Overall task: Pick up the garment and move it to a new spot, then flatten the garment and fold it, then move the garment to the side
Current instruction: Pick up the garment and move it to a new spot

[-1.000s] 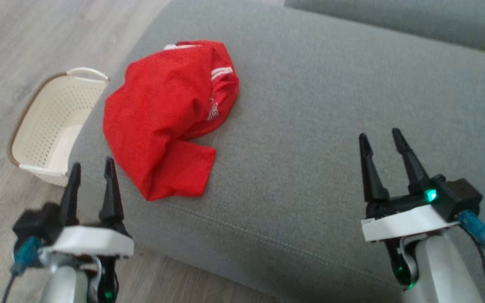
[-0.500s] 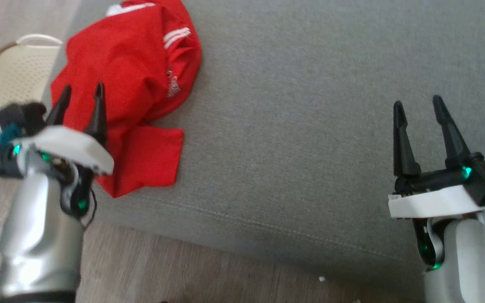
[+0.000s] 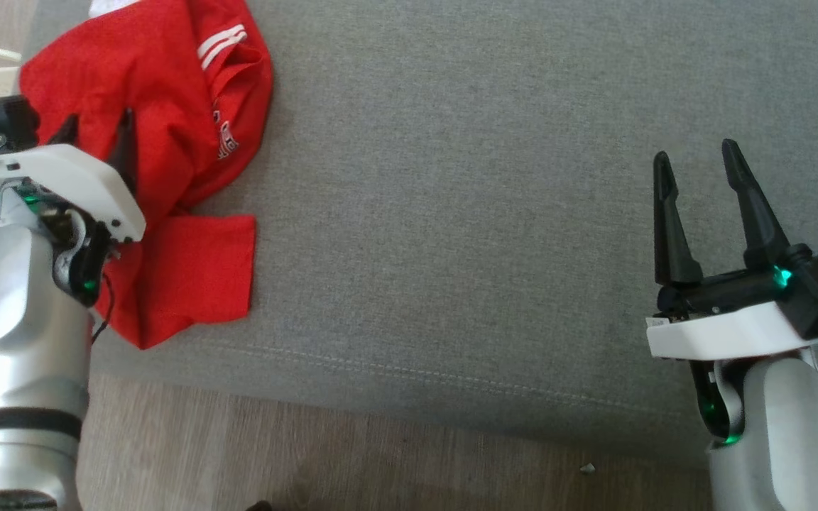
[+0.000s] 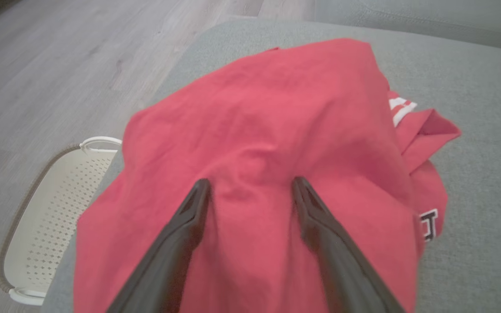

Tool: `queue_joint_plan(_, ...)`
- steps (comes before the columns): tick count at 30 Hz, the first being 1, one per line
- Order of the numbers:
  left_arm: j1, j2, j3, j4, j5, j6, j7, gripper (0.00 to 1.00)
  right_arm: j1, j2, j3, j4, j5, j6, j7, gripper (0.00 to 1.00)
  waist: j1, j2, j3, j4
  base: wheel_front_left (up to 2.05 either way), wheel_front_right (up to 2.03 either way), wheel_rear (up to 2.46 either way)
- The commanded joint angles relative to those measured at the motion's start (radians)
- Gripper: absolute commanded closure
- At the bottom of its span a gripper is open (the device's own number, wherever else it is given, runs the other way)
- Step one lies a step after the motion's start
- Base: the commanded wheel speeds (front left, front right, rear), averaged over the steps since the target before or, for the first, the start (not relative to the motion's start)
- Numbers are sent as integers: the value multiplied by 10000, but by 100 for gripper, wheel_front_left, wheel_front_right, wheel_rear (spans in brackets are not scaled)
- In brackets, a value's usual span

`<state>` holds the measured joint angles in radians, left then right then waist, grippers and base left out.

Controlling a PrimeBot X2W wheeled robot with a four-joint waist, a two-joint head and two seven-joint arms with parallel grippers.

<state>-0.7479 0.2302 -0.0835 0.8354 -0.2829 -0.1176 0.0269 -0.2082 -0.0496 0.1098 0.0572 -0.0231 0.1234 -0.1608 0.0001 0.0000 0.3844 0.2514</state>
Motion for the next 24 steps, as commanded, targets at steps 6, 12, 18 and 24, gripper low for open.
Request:
queue_joint_plan(6, -665, 670, 138, 613, -47, -53, -150, 71, -142, -7, 327, -384, -33, 73, -93, 0, -1, 0, 71, -79, 0, 0, 0)
queue_joint_plan(12, -825, 792, 145, 927, -163, -70, -1055, 100, -154, -7, 357, -77, 151, 73, -233, 0, -1, 0, -333, -55, 0, 0, 0)
queue_joint_plan(18, -796, 1057, 312, 568, -296, -45, -1797, 100, -155, -7, 405, 293, 372, 73, -419, 0, -1, 0, -954, -77, 0, 0, 0)
queue_joint_plan(24, -620, 1151, 395, -474, -365, -10, -2342, 100, -102, -7, 473, 622, 638, 73, -596, 0, -1, 0, -1543, -150, 0, 0, 0)
